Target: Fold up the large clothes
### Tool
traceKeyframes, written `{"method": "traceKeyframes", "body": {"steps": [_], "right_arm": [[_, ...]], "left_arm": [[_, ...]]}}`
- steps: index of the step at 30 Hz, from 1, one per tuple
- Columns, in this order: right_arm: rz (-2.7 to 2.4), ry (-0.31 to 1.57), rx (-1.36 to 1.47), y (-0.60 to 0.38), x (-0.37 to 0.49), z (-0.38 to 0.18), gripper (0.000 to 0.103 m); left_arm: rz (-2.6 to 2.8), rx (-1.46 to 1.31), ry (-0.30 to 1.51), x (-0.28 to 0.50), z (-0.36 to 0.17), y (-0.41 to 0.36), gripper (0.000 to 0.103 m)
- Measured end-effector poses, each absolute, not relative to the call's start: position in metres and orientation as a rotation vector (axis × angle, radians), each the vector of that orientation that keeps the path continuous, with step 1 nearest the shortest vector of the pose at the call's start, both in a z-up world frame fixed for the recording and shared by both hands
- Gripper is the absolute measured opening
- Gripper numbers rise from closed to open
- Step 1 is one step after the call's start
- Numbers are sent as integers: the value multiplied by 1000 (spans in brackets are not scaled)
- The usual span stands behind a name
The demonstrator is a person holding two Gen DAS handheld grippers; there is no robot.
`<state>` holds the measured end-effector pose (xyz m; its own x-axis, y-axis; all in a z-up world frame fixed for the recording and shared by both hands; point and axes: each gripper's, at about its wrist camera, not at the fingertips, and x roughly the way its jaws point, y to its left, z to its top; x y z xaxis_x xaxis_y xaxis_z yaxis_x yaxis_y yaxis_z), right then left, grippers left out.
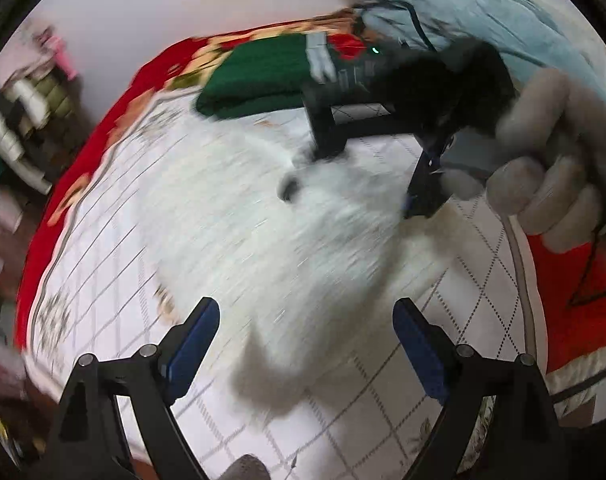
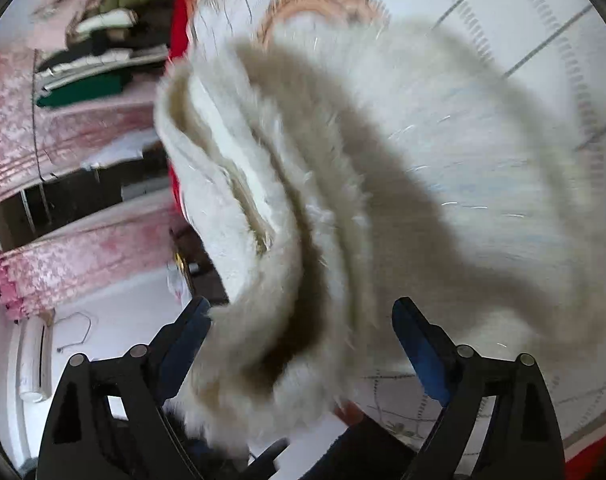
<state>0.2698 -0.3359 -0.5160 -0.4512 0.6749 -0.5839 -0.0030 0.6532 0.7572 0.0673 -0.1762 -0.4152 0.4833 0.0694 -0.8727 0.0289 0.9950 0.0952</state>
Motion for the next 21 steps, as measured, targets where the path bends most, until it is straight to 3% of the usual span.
{"method": "traceKeyframes", "body": {"steps": [1, 8, 9, 10, 12, 14, 16, 21], "right_arm": [[862, 1884, 500, -329, 268, -516, 22], [638, 1774, 473, -370, 251, -502, 22], [593, 1785, 459, -377, 248, -516, 26], [531, 1798, 453, -384, 245, -535, 39], [529, 1811, 513, -389, 246, -554, 44], [537, 1829, 553, -390, 249, -546, 50], [558, 1807, 481, -385, 248, -523, 63], [652, 1799, 239, -362, 229, -502, 63]], "left_arm": [[44, 74, 1072, 65, -412, -169, 88], [240, -178, 1104, 70, -411, -112, 88], [257, -191, 1116, 79, -419, -108, 88], [268, -194, 1127, 87, -427, -106, 88], [299, -186, 1171, 107, -449, -103, 88], [298, -185, 1212, 119, -464, -105, 88], [283, -171, 1228, 124, -472, -110, 88], [266, -130, 1252, 129, -481, -115, 91]]}}
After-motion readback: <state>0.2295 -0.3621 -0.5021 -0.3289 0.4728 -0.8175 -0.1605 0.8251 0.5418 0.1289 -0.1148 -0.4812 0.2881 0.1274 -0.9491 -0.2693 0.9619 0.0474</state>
